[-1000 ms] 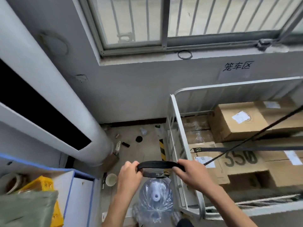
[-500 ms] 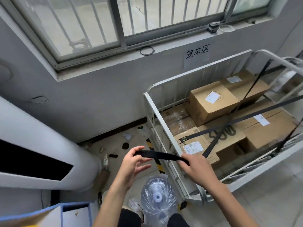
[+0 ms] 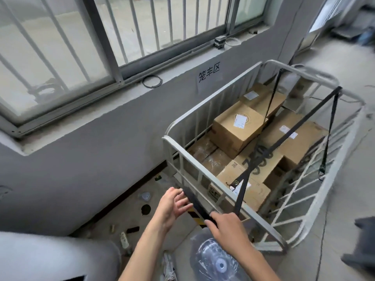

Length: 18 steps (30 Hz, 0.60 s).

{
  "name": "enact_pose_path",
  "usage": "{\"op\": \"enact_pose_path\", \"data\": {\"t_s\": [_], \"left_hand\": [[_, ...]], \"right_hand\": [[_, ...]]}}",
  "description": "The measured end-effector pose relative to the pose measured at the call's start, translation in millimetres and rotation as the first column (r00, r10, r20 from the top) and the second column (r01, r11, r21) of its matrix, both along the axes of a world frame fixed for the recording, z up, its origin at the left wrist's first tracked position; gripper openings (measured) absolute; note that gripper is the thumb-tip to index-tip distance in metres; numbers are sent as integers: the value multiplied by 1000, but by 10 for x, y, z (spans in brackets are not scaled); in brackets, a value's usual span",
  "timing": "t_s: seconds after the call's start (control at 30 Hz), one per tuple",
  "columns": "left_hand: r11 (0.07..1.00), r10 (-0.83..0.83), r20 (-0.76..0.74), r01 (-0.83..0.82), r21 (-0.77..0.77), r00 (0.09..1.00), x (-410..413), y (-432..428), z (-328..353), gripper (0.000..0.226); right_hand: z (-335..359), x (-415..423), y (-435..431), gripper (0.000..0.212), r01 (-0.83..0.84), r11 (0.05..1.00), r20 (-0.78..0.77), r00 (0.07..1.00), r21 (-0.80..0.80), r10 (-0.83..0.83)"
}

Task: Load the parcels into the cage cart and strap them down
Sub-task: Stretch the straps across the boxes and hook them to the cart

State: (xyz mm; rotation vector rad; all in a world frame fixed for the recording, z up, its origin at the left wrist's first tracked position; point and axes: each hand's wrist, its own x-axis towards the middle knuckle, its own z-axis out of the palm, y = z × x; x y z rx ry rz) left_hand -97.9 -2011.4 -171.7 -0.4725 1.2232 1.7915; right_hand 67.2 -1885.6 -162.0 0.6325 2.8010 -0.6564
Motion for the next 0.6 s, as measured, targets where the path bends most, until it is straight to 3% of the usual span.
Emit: {"op": "enact_pose_path", "data": {"t_s": [0.07,0.2,0.3,0.6], "left_hand": [[997,-66,62,68,-26,996,-66,-12,-25,19],[978,-204,249,209,5,947,-49,-1,-137,25],[986,-169,355,155,70,919,-50,73,-225,22],[1000,9,291,-2,-24,957,-197,474,-394,13]], "right_hand": [[-23,-150,-180,34,32,999,16,999,22,-32],[-20,-322,-366,25,103,994,14,995,41,-103],[-34,-358,-369,25,133,991,27,991,23,-134],[-159,-439,60,20,103,985,-34,994,-138,-108]]}}
